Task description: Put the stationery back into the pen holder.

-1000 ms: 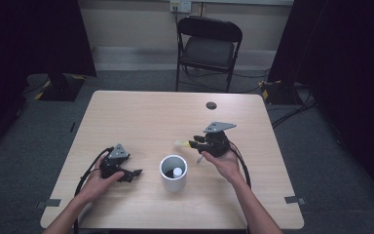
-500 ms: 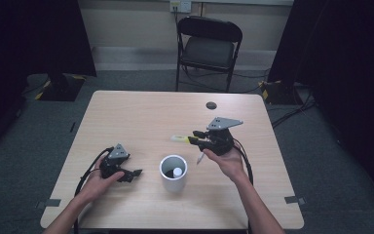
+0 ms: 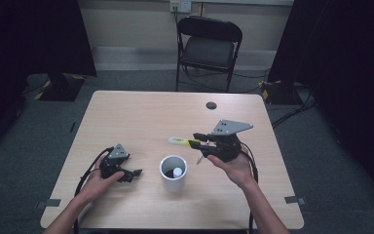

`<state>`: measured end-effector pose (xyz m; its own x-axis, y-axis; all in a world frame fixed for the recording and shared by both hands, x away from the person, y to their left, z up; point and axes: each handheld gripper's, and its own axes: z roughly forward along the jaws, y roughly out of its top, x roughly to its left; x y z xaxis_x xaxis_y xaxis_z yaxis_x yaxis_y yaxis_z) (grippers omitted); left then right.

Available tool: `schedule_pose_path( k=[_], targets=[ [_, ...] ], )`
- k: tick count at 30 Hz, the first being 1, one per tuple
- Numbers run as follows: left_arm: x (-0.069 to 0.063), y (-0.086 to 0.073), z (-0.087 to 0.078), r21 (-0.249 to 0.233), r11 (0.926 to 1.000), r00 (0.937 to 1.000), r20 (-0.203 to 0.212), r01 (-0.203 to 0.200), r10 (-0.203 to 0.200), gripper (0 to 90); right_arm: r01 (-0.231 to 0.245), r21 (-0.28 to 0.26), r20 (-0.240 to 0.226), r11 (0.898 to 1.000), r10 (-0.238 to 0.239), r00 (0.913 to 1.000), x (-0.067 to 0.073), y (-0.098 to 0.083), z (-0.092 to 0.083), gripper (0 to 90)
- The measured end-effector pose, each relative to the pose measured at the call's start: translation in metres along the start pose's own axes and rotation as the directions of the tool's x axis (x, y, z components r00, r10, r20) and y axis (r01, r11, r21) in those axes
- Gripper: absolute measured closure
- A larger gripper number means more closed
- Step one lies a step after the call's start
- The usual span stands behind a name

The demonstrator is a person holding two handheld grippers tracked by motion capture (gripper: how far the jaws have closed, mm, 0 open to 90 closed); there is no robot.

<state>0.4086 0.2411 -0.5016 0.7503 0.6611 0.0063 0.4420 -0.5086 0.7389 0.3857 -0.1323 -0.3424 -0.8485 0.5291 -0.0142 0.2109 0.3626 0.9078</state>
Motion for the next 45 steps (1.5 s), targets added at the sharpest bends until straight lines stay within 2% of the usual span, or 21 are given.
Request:
schedule_pose_path(
  k=[6, 13, 19, 29, 31, 37, 42, 43, 44, 45],
  targets=[
    [0.000, 0.000, 0.000, -0.001, 1.0000, 1.0000, 0.003, 0.009, -0.009, 14.5, -0.006, 0.001, -0.024, 1.000, 0.006, 0.9997, 0.007, -0.007, -0.016, 67.7],
    [0.000, 0.000, 0.000, 0.000, 1.0000, 1.0000, 0.001, 0.001, -0.001, 14.5, 0.014, 0.044, -0.045, 0.999, -0.012, 0.9989, 0.017, -0.012, -0.020, 67.7],
    [0.000, 0.000, 0.000, 0.001, 1.0000, 1.0000, 0.000, 0.000, 0.000, 14.5, 0.029, 0.099, -0.085, 0.995, -0.021, 0.9962, 0.023, -0.014, -0.006, 67.7],
    [0.000, 0.000, 0.000, -0.001, 1.0000, 1.0000, 0.000, 0.002, -0.002, 14.5, 0.040, 0.165, -0.110, 0.985, -0.022, 0.9936, 0.029, -0.018, 0.013, 67.7],
    [-0.001, 0.000, 0.000, -0.003, 0.9999, 0.9999, 0.003, 0.010, -0.010, 14.5, 0.045, 0.168, -0.112, 0.985, -0.026, 0.9933, 0.031, -0.015, 0.016, 67.7],
    [0.000, 0.000, 0.000, -0.001, 1.0000, 1.0000, -0.001, -0.001, 0.001, 14.5, 0.077, 0.203, -0.106, 0.976, -0.057, 0.9927, 0.042, -0.004, 0.025, 68.0],
    [0.000, 0.000, 0.000, -0.003, 1.0000, 1.0000, -0.001, 0.001, -0.001, 14.5, 0.090, 0.204, -0.127, 0.975, -0.065, 0.9898, 0.046, -0.001, 0.035, 68.0],
    [0.001, 0.000, 0.000, 0.007, 0.9999, 0.9999, 0.000, -0.012, 0.012, 14.5, 0.092, 0.208, -0.129, 0.974, -0.066, 0.9895, 0.047, -0.001, 0.037, 68.0],
    [-0.001, 0.000, 0.001, -0.010, 0.9999, 0.9999, -0.001, 0.011, -0.011, 14.5, 0.095, 0.208, -0.131, 0.973, -0.069, 0.9890, 0.047, -0.001, 0.039, 68.0],
    [-0.001, 0.000, 0.001, -0.009, 0.9999, 0.9999, -0.001, 0.010, -0.010, 14.5, 0.092, 0.210, -0.139, 0.973, -0.064, 0.9883, 0.047, -0.001, 0.043, 68.1]
  ],
)
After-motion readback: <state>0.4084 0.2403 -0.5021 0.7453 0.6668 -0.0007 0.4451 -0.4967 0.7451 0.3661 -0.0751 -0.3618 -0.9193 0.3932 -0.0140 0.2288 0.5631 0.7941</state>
